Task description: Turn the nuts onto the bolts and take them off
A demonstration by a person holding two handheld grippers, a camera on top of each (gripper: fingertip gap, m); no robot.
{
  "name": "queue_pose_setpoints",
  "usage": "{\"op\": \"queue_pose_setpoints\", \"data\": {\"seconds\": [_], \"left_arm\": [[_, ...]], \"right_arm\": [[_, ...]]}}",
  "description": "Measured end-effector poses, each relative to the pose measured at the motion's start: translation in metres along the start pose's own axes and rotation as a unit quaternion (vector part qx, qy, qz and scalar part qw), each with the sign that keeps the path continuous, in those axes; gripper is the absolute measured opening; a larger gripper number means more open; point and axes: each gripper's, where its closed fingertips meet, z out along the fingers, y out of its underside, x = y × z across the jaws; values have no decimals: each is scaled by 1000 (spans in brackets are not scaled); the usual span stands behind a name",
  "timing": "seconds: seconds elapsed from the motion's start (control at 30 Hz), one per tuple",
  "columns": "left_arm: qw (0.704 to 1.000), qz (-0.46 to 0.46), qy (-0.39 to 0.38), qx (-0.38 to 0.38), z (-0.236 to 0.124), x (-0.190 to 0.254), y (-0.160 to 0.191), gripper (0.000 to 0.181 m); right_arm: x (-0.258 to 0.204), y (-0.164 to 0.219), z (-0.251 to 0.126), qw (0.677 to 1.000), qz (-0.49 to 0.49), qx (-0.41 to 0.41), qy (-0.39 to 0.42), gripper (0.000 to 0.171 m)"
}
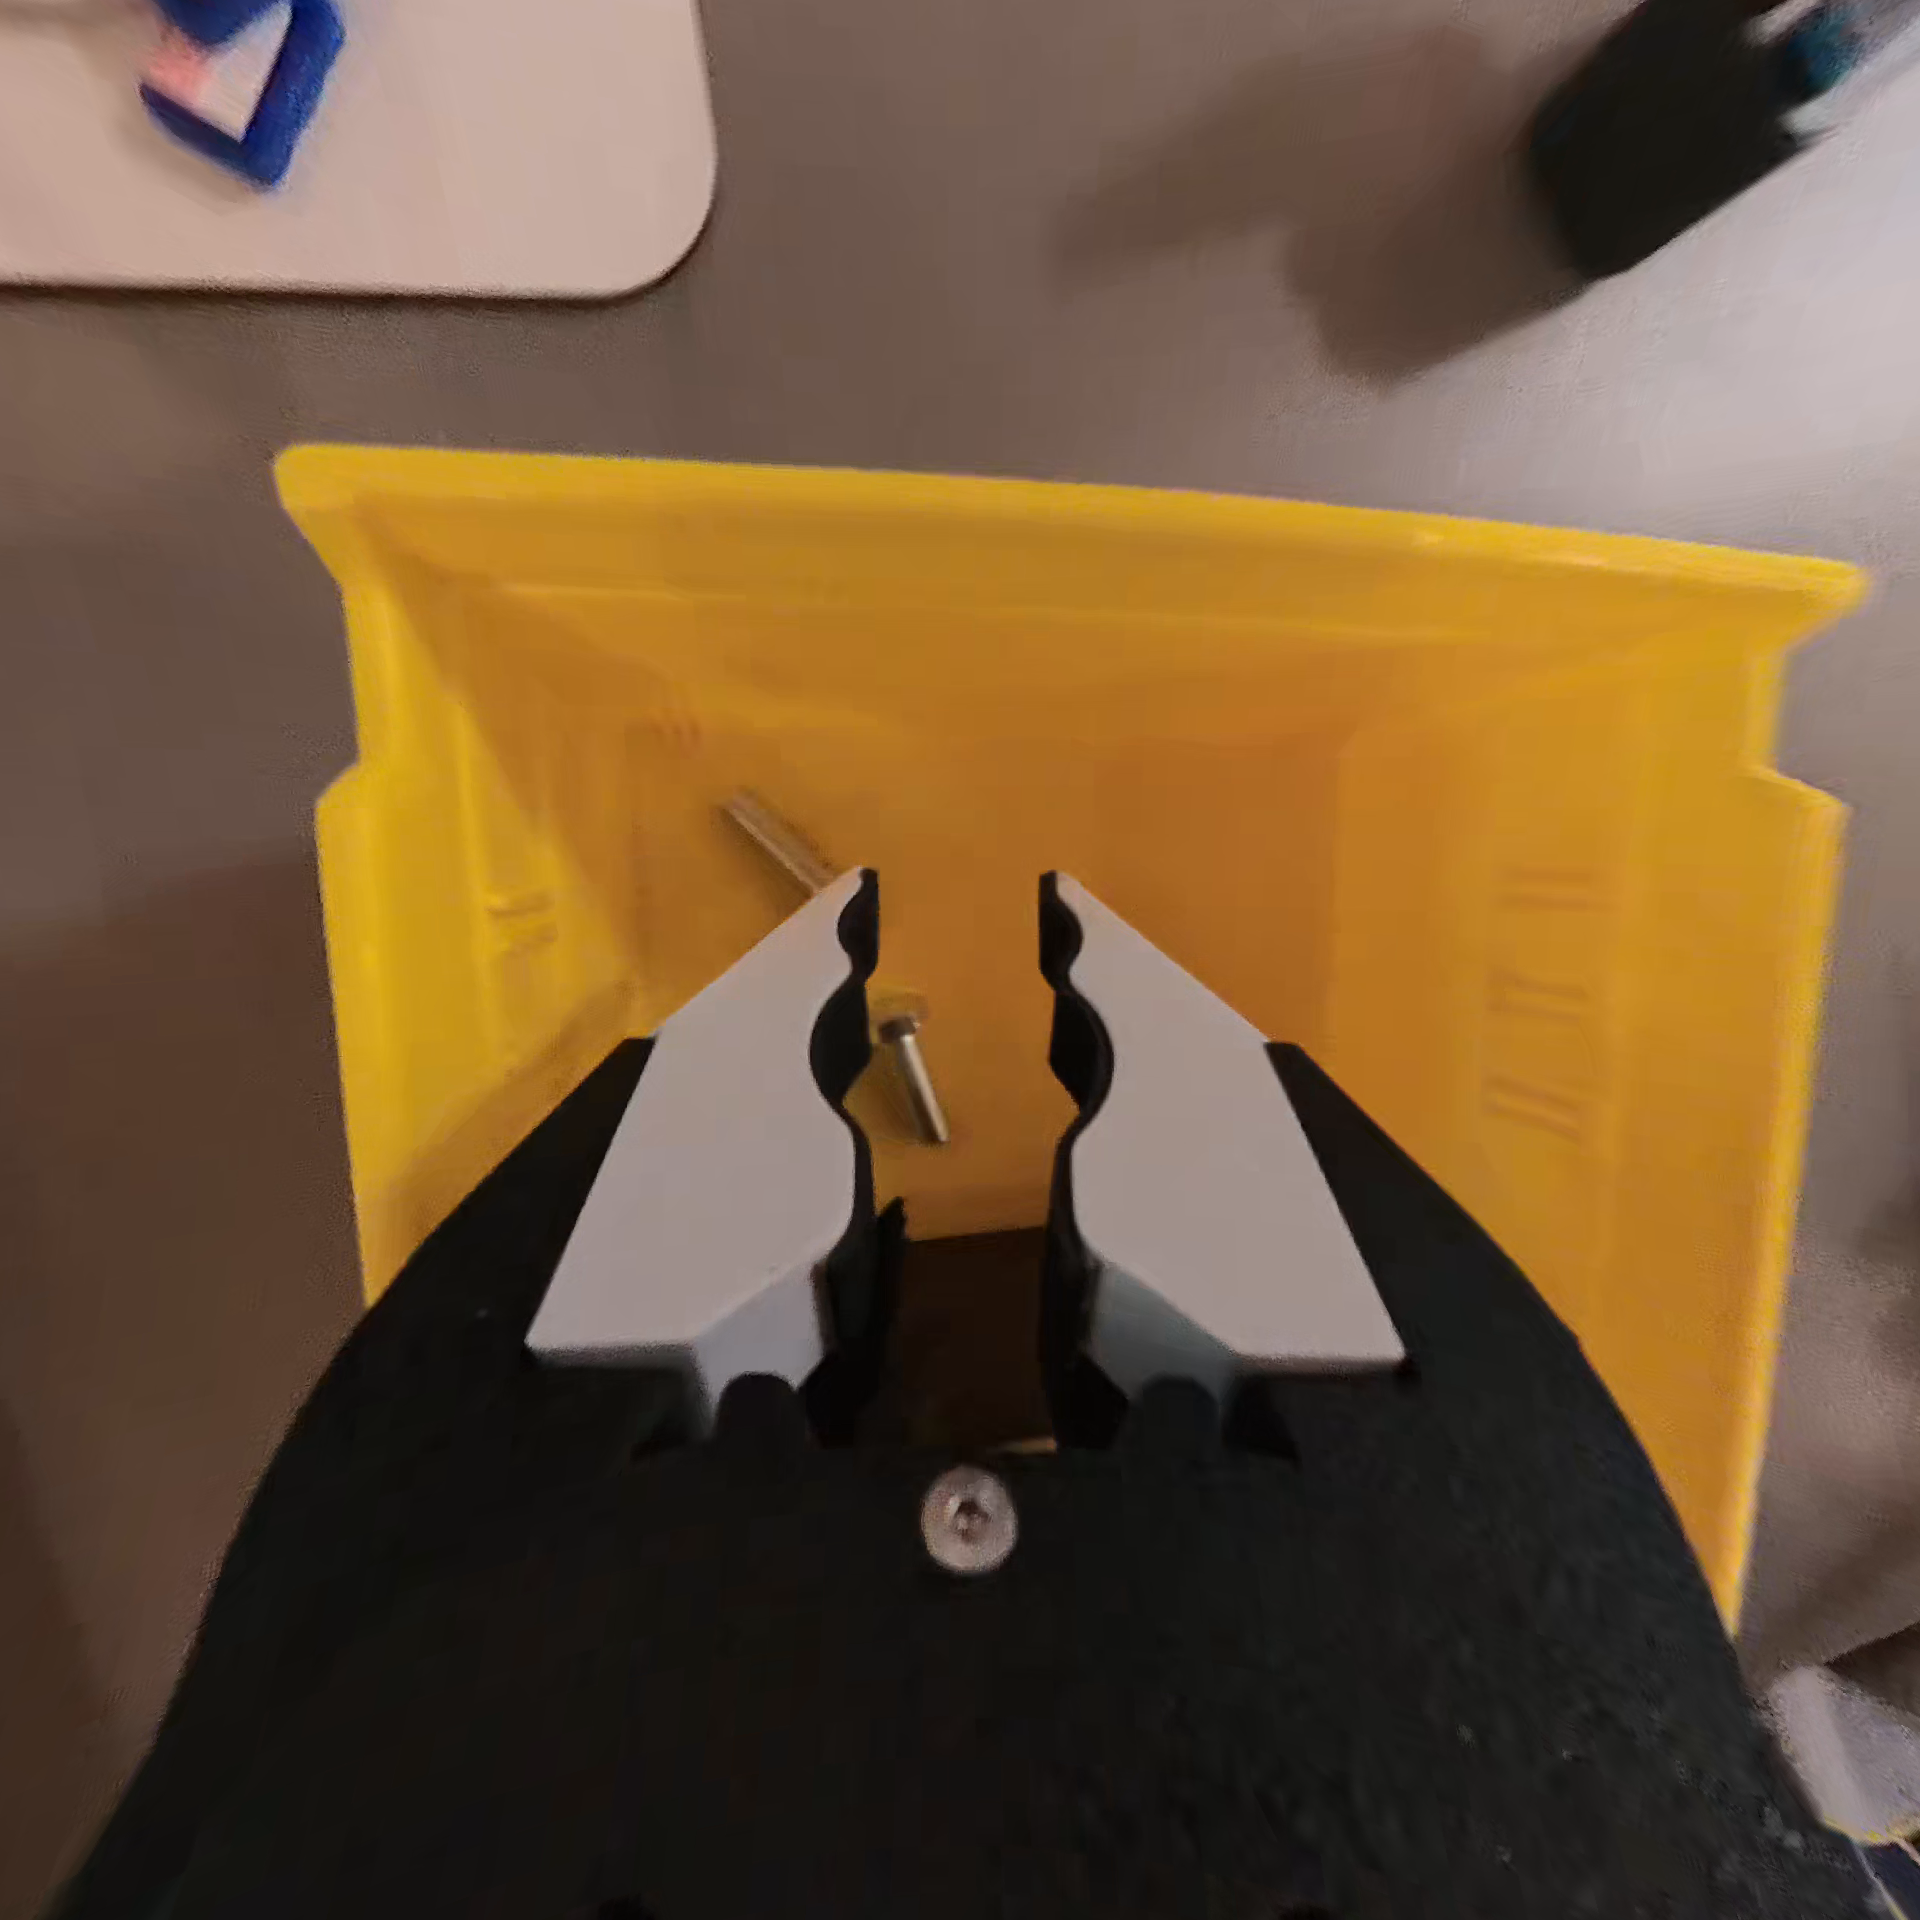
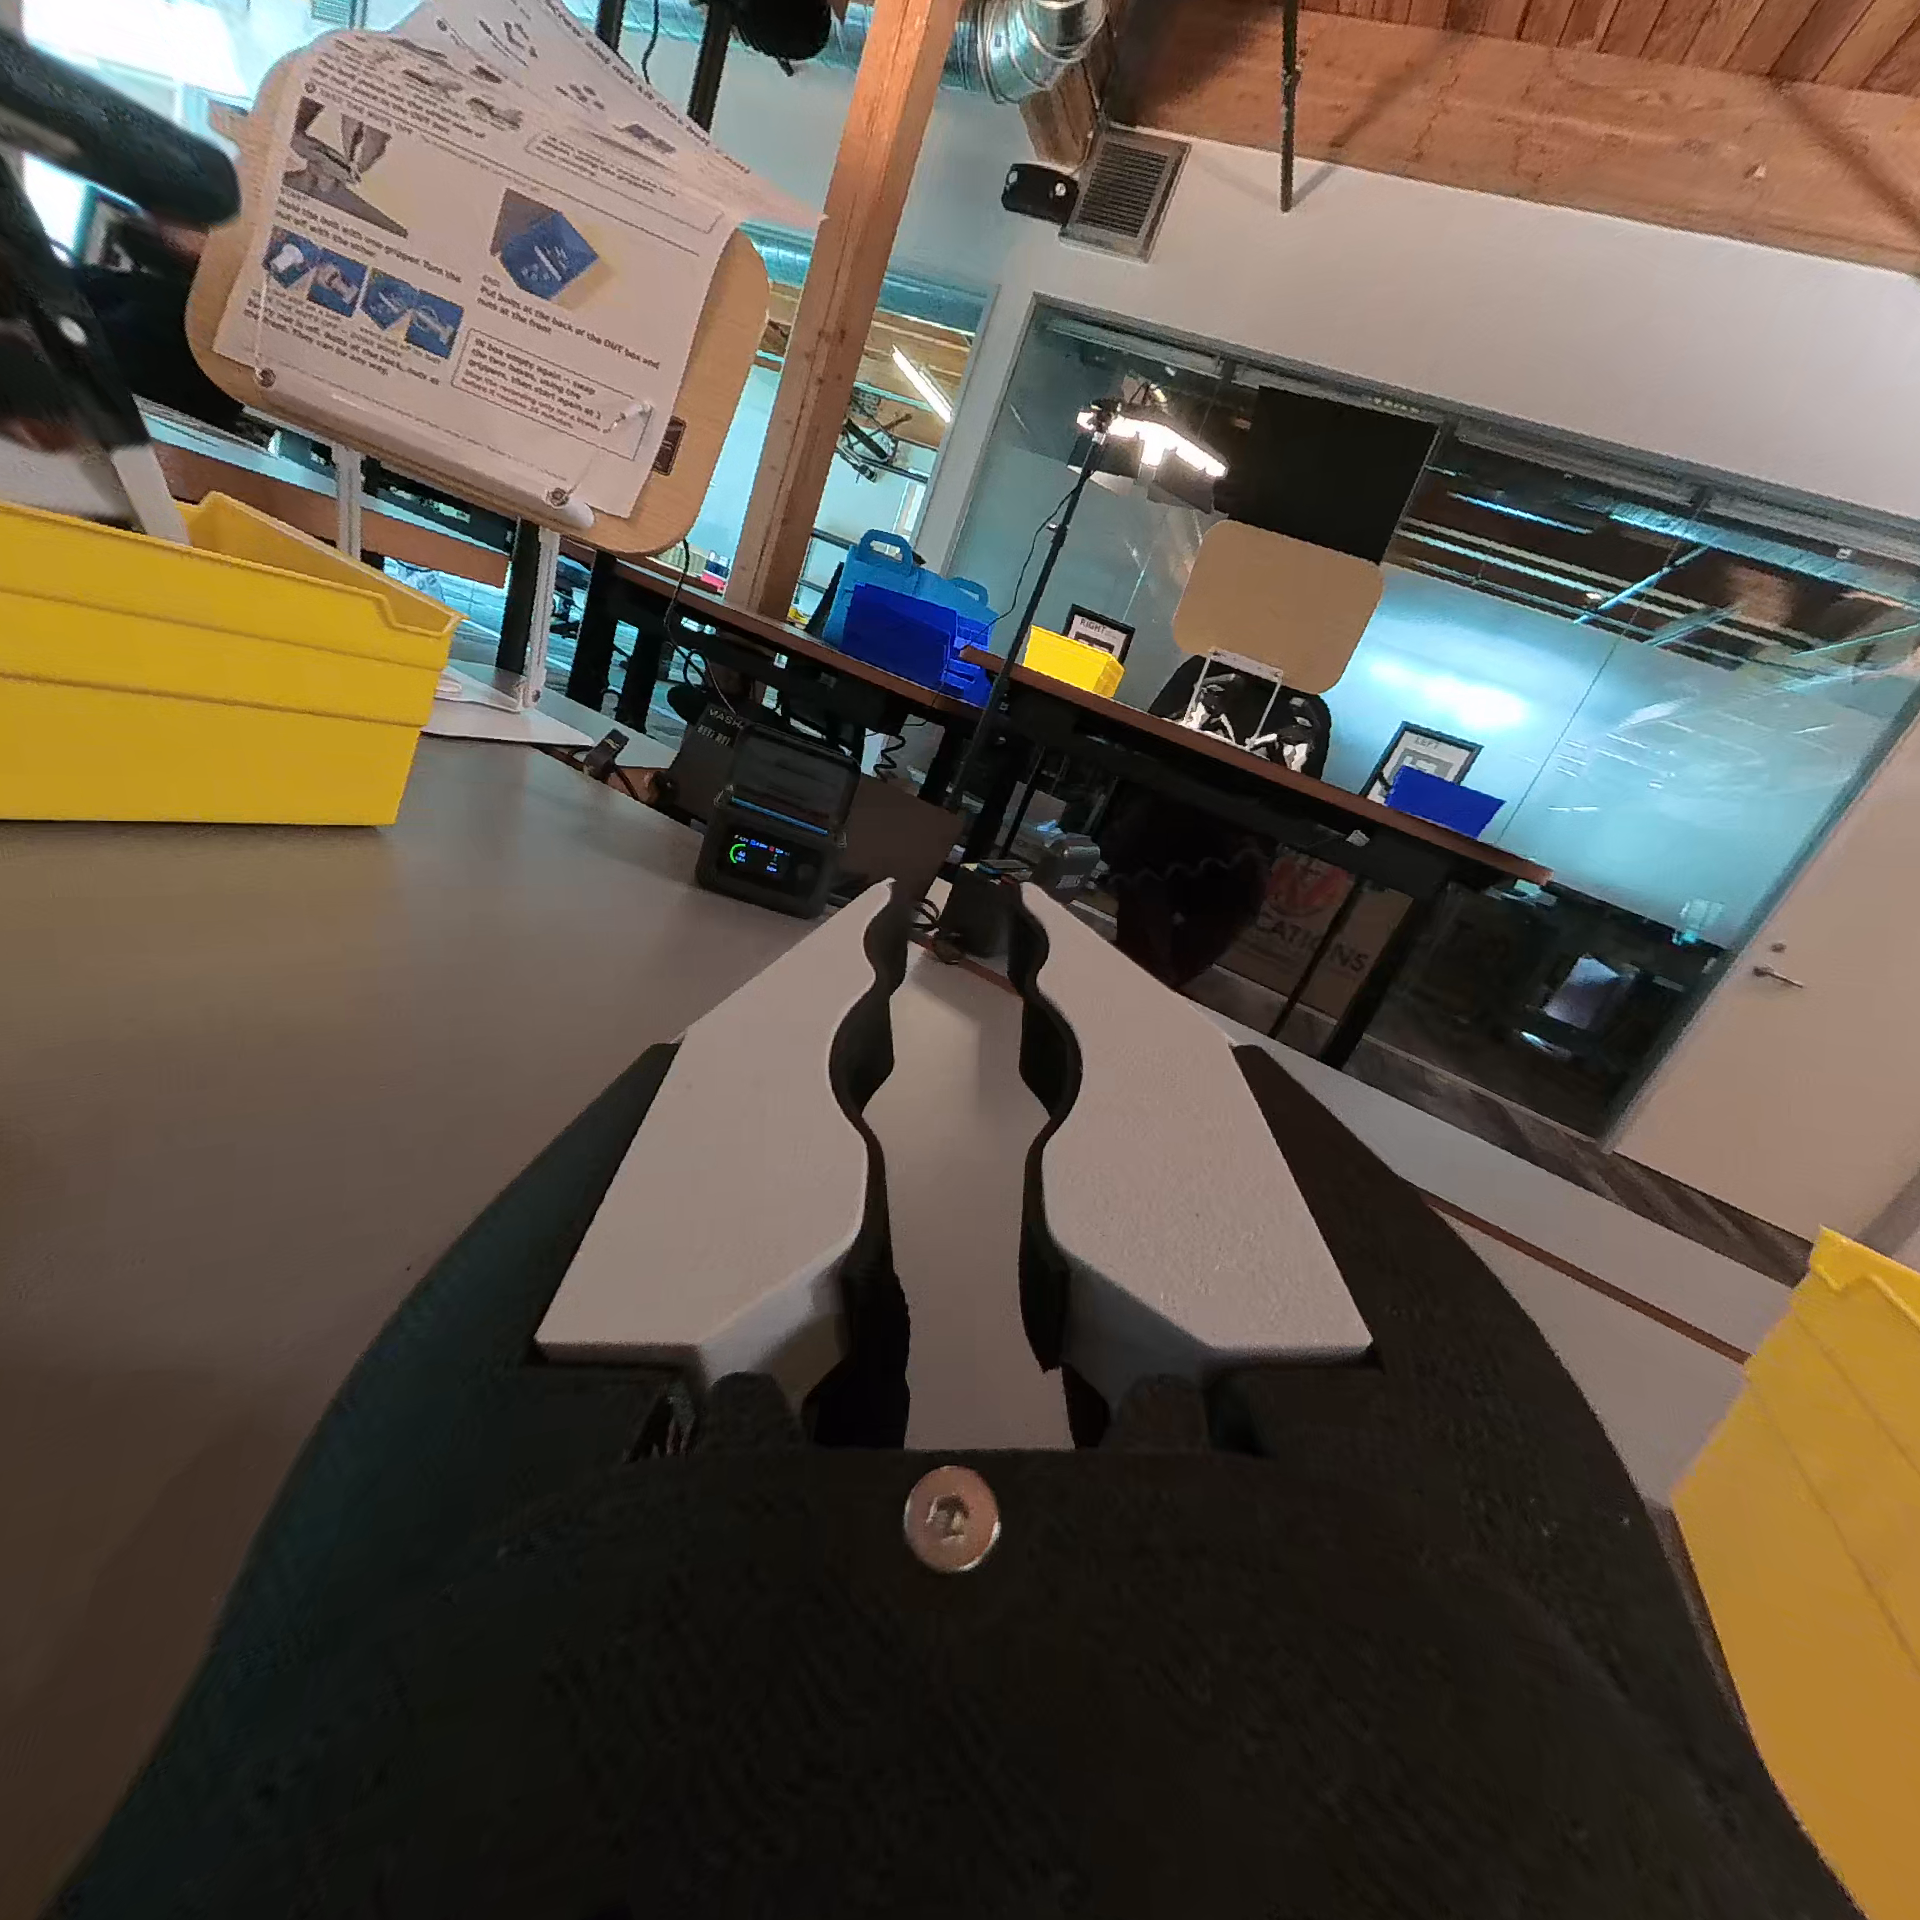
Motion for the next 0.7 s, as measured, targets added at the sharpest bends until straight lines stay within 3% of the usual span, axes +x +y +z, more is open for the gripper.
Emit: {"op": "queue_pose_setpoints", "data": {"seconds": [0.2, 0.7], "left_arm": [[995, 2, -58, -78, 23, -26, 10, 21], [994, -7, -58, -95, 37, -27, 21, 16]], "right_arm": [[-4, 2, 3, 1000, 1, -6, -9, 17], [-11, 3, 10, 1000, 10, -12, -22, 17]]}}
